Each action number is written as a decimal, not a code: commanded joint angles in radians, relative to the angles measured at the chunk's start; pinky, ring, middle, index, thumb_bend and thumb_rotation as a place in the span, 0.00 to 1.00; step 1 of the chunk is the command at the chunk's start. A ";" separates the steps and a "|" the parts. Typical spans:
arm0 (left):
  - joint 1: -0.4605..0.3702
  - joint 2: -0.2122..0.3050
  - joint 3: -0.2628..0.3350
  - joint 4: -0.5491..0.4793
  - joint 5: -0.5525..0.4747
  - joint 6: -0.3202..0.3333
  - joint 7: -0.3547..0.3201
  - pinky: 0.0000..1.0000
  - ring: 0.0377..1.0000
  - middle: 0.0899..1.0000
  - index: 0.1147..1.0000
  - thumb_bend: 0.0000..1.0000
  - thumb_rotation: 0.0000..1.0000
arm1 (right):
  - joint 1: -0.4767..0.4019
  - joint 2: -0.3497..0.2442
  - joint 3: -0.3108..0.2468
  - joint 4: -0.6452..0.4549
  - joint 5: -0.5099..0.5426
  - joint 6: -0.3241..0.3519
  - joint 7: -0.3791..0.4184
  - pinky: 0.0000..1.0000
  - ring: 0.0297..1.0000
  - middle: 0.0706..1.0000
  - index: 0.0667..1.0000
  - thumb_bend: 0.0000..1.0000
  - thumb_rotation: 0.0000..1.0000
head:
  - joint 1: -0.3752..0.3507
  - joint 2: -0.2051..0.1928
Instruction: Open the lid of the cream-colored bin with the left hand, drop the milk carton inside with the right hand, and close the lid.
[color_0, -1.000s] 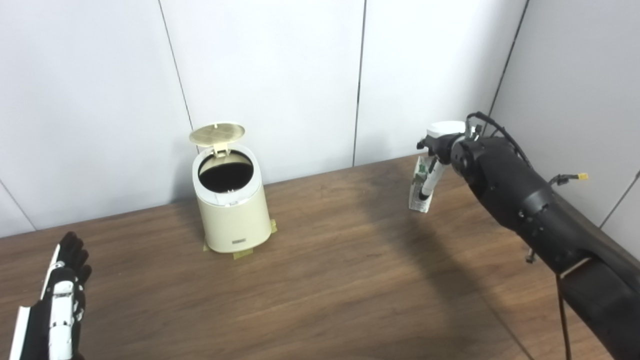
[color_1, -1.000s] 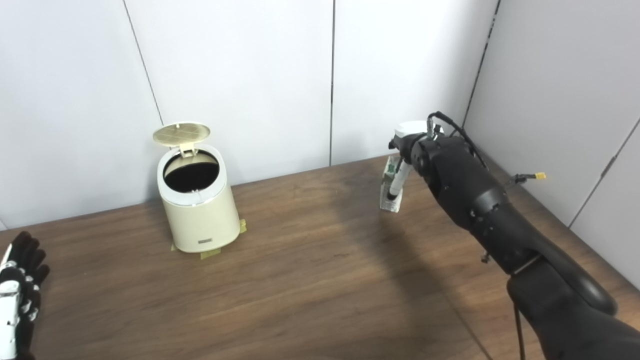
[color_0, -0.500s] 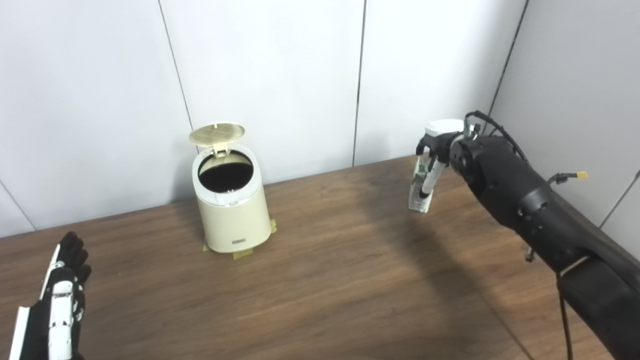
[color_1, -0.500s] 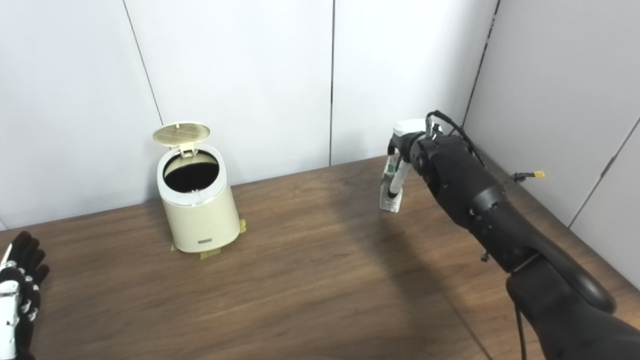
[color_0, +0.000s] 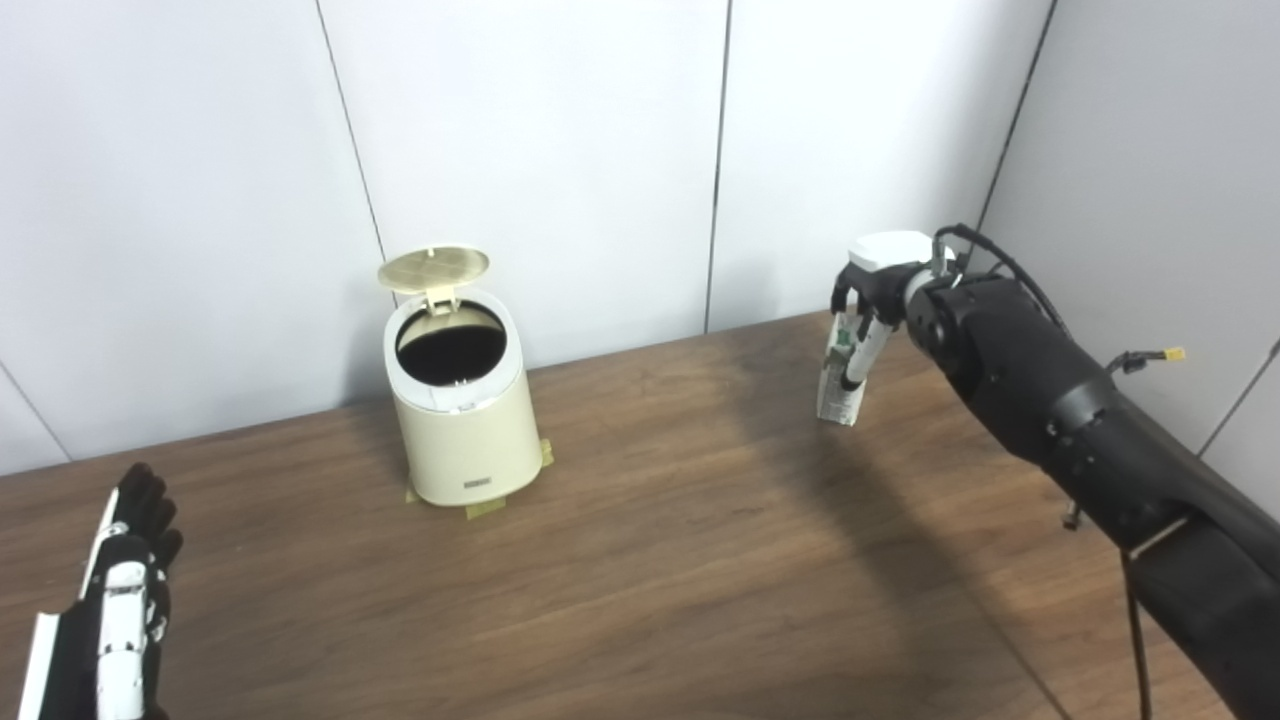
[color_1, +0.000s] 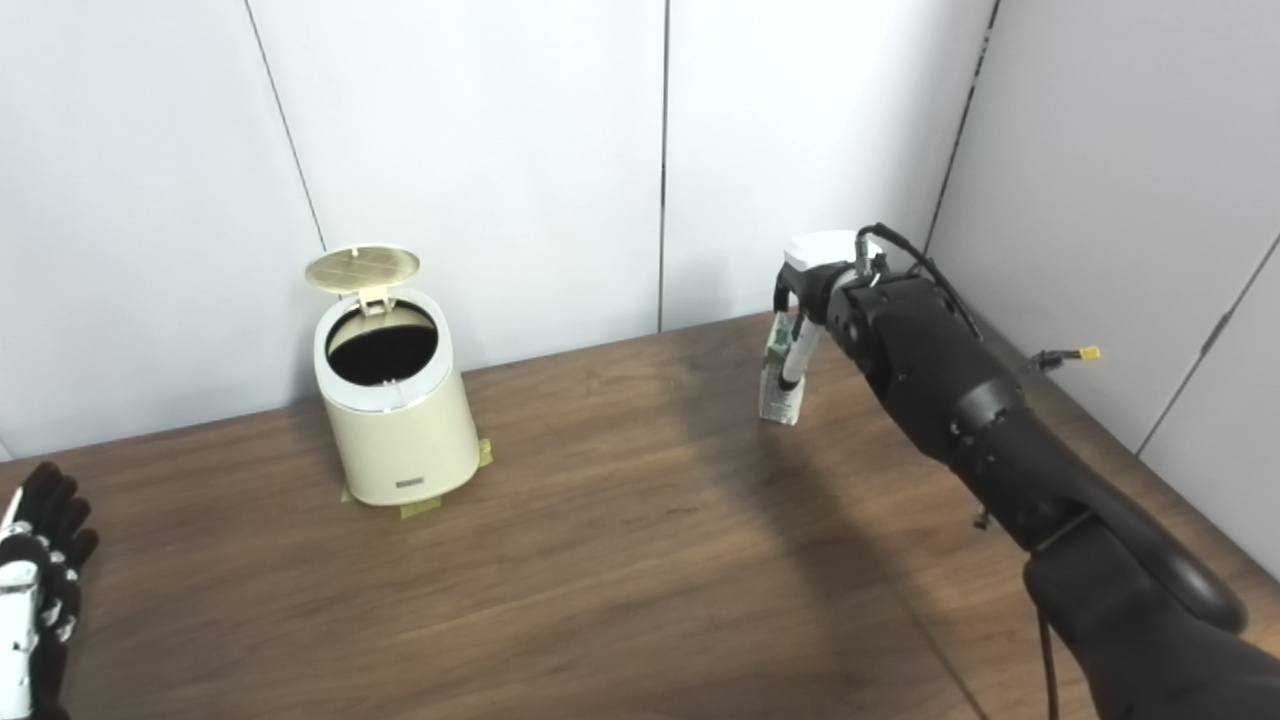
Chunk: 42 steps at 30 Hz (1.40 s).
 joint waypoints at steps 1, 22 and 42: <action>-0.023 0.008 0.003 -0.019 0.000 -0.031 -0.001 1.00 1.00 1.00 0.99 0.24 1.00 | -0.039 -0.038 -0.008 -0.006 -0.009 -0.006 -0.032 0.38 0.46 0.54 0.66 0.84 0.25 | 0.000 0.001; -0.023 0.007 0.006 -0.012 -0.010 -0.036 -0.004 1.00 1.00 1.00 0.99 0.23 1.00 | 0.011 -0.030 -0.081 -0.019 0.096 -0.059 -0.189 0.40 0.49 0.52 0.43 0.52 0.02 | -0.003 0.004; -0.025 0.007 0.002 -0.004 -0.004 -0.036 -0.004 1.00 1.00 1.00 0.99 0.25 1.00 | 0.025 -0.029 -0.103 -0.039 0.140 -0.077 -0.246 0.33 0.42 0.46 0.44 0.53 0.00 | 0.000 0.005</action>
